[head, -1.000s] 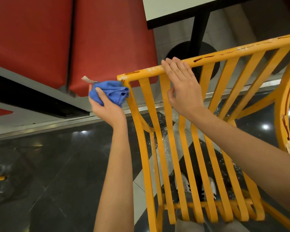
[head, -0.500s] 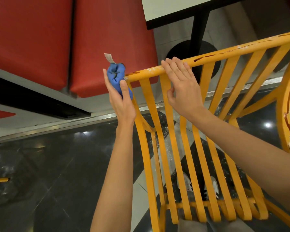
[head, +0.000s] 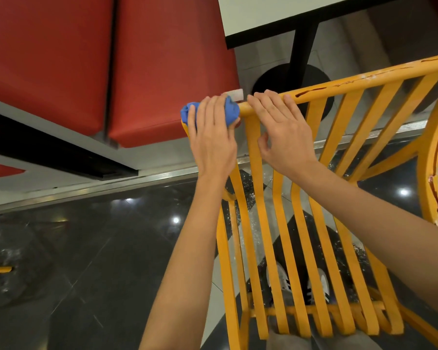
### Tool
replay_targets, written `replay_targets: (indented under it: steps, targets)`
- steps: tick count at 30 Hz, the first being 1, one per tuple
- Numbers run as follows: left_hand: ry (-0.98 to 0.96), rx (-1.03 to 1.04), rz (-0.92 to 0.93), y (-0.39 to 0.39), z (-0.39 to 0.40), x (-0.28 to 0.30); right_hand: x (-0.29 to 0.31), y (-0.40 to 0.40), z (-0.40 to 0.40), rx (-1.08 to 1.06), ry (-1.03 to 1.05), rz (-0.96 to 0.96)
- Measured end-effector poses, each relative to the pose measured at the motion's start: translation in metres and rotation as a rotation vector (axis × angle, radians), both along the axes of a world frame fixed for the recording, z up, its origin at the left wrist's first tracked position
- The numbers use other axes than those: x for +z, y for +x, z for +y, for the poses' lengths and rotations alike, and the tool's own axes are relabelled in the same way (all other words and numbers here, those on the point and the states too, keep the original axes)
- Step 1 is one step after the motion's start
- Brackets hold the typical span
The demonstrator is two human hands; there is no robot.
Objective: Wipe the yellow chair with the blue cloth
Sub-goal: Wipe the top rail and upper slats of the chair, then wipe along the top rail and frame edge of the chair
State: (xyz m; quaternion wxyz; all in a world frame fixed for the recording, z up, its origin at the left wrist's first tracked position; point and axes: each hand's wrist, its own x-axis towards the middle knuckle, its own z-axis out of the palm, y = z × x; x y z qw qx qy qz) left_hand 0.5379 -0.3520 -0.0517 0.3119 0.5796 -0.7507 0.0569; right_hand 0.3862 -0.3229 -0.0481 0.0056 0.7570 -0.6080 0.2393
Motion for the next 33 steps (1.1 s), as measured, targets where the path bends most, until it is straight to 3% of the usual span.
replay_targets:
  steps: [4,8,14,16,20,23,27,30,33]
  targets:
    - [0.054,0.167,0.146,0.059,0.000,-0.003,-0.003,0.003,0.000,0.000,0.008,-0.040]
    - [0.093,0.193,0.321,0.053,0.015,-0.007,-0.004,0.009,0.001,-0.013,0.010,-0.133]
    - [0.051,0.173,0.197,0.009,0.009,-0.004,0.003,0.009,0.001,-0.002,0.019,-0.144]
    - [0.058,0.155,0.112,-0.007,0.009,-0.003,0.013,0.008,-0.001,-0.027,0.039,-0.295]
    - [0.091,0.031,0.073,-0.039,0.005,0.005,0.043,0.006,-0.001,-0.182,-0.038,-0.846]
    - [0.117,-0.128,0.216,-0.048,0.004,0.008,0.065,0.002,-0.001,-0.124,-0.104,-0.976]
    - [0.298,-0.245,0.761,-0.023,0.016,0.022,0.073,0.006,-0.025,0.191,0.050,-0.643]
    - [0.233,-0.104,0.696,0.003,0.025,0.030,0.060,0.016,-0.040,0.367,0.312,-0.354]
    - [0.202,0.085,0.625,0.035,0.037,0.020,0.046,0.022,-0.042,0.362,0.272,0.026]
